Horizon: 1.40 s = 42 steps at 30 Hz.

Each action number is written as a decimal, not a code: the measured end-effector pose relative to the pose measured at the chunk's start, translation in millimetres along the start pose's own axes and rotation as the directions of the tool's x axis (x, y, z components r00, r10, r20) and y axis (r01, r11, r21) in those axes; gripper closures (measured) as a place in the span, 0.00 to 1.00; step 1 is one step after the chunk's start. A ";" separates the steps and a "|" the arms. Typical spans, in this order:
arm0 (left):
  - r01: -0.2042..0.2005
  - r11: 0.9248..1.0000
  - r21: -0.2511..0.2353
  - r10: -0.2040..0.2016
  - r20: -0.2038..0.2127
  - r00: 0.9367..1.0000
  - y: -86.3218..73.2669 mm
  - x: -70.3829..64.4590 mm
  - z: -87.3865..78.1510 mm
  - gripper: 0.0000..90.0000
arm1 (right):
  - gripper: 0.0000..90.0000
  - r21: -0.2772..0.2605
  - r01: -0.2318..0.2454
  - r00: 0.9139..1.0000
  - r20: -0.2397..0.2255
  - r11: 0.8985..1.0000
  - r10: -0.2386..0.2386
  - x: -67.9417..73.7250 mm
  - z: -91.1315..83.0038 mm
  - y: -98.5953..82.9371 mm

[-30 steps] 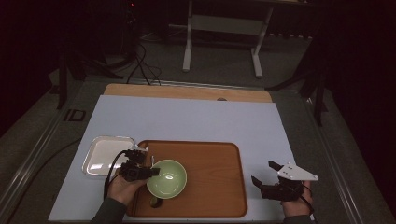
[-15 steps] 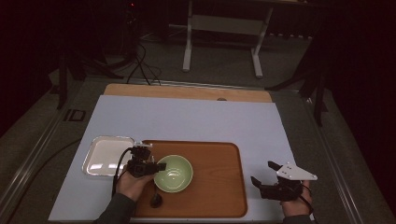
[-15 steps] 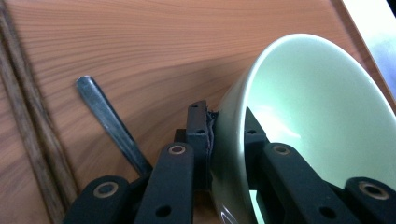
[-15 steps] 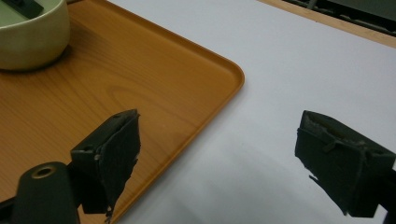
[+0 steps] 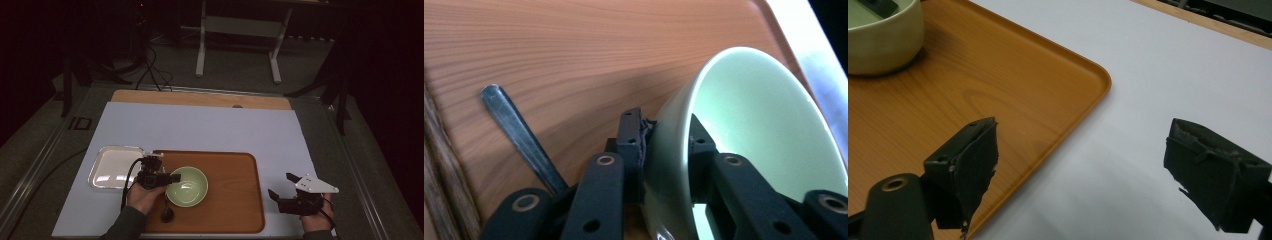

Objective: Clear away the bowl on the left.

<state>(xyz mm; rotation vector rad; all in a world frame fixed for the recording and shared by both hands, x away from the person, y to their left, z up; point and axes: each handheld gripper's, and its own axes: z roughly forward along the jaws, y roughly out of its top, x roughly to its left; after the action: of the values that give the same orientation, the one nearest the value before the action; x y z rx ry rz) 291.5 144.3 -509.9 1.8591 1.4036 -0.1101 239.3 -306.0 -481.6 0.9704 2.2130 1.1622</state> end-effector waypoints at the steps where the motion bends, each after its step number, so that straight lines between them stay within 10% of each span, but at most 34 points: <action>1: -0.003 1.000 -0.006 0.003 0.000 1.000 0.3 -0.1 -0.6 0.80 | 0.15 -0.001 0.000 1.000 0.001 1.000 0.000 -0.1 -0.2 -0.1; 23: -0.178 0.977 -0.114 0.177 -0.020 0.984 8.8 -0.5 -39.1 0.43 | 0.15 -0.007 -0.004 1.000 0.004 1.000 0.004 -1.6 -1.5 -0.3; 42: -0.162 0.962 -0.221 0.146 -0.090 0.985 9.4 19.8 -71.6 0.41 | 0.15 -0.008 -0.005 1.000 0.003 1.000 0.005 -1.9 -2.1 -0.5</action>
<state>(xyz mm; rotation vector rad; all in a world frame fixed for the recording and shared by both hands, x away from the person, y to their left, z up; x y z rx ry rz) 280.4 203.7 -465.7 1.7862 1.2565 0.1916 239.0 -308.7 -480.7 0.9748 2.2033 1.1697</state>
